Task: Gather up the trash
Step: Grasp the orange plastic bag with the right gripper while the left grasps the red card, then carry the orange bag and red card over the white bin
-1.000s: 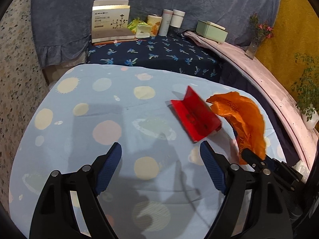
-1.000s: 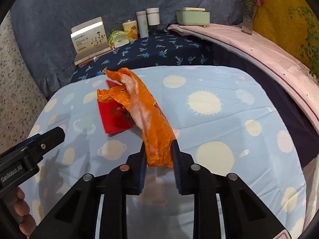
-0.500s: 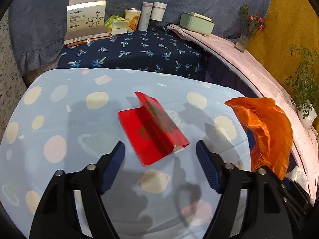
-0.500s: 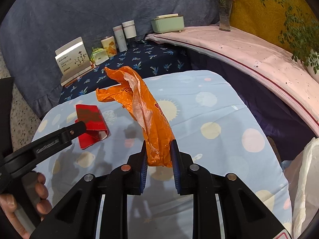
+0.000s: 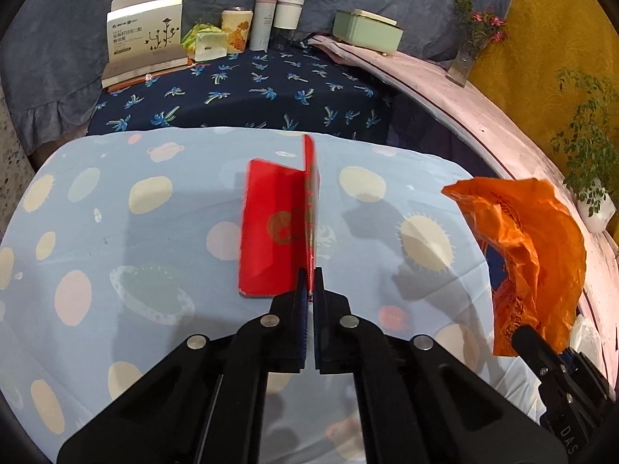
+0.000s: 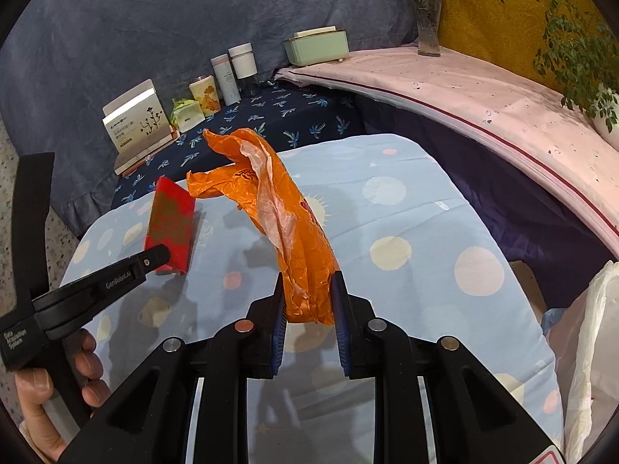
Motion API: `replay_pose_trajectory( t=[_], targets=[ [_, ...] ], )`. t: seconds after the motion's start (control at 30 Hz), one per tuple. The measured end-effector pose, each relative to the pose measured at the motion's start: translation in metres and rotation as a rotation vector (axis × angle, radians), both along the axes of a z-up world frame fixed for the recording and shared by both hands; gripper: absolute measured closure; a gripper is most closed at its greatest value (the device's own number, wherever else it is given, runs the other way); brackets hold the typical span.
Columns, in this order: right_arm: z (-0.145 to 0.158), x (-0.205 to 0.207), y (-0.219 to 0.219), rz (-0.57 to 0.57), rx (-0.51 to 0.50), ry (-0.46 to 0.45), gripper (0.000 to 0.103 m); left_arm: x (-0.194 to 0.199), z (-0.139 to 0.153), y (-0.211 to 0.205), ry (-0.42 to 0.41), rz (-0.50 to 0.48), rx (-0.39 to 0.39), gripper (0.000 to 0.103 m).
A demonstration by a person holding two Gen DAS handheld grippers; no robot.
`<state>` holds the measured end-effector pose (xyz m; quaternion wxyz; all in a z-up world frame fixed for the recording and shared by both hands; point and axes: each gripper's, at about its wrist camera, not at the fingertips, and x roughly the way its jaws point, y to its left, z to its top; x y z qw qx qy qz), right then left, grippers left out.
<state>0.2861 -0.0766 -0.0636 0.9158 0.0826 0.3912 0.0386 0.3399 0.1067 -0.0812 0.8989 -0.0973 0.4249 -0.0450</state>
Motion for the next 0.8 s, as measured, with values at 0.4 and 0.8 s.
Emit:
replay_pose_trajectory(
  t=[0.4,0.8],
  targets=[
    [0.024,-0.031,-0.033,-0.048,0.014,-0.042,0.082,-0.035,0.031,-0.045,-0.048,-0.068,0.002,0.102],
    [0.045,-0.073,-0.098,-0.138,0.034,-0.087,0.082,-0.076,0.057,-0.118,-0.088,-0.185,0.003,0.102]
  ],
)
